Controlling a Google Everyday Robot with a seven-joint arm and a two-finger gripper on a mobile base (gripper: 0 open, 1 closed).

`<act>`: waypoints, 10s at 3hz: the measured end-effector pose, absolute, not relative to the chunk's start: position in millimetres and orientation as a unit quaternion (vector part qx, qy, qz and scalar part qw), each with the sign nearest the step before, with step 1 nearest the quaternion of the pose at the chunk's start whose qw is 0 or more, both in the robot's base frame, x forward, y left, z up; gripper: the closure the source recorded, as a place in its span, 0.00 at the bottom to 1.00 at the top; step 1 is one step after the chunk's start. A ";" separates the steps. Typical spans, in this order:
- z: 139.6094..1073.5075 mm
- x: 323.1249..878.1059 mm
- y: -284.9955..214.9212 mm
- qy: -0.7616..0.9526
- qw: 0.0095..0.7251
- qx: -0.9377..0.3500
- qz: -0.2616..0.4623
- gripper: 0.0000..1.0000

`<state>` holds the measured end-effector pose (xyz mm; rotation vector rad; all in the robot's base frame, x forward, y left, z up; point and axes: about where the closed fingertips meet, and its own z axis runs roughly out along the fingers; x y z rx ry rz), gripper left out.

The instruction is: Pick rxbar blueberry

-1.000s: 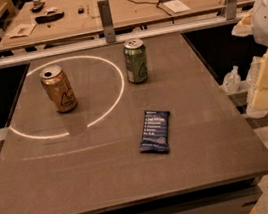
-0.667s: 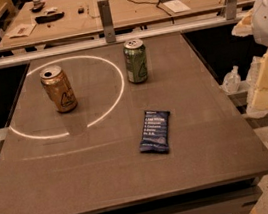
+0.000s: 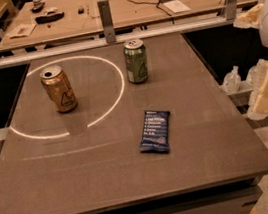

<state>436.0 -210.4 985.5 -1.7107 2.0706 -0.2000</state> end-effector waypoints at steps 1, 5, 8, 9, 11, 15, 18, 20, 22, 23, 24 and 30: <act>990.7 442.9 -204.8 0.708 0.283 -0.638 -0.106 0.00; 993.3 458.7 -163.4 0.451 0.326 -0.813 -0.173 0.00; 996.9 449.5 -154.8 0.341 0.296 -0.864 -0.222 0.00; 1000.0 451.2 -150.8 0.315 0.293 -0.876 -0.218 0.00; 999.0 461.2 -106.2 0.152 0.330 -0.923 -0.127 0.00; 934.9 478.4 -49.8 0.061 0.126 -0.989 0.036 0.00; 921.1 503.7 -35.7 0.060 0.153 -0.986 0.031 0.00; 862.3 516.5 -36.7 0.044 0.142 -0.982 0.117 0.00; 851.0 498.7 -36.1 0.056 0.098 -0.984 0.135 0.00; 845.6 494.2 -34.3 0.072 0.072 -0.985 0.136 0.00; 828.4 490.1 -35.8 0.085 0.052 -0.983 0.154 0.00; 807.6 466.9 -67.8 0.133 0.047 -0.970 0.198 0.37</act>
Offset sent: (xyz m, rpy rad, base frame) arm 0.0285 0.0205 0.0205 0.0034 -0.4478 0.3862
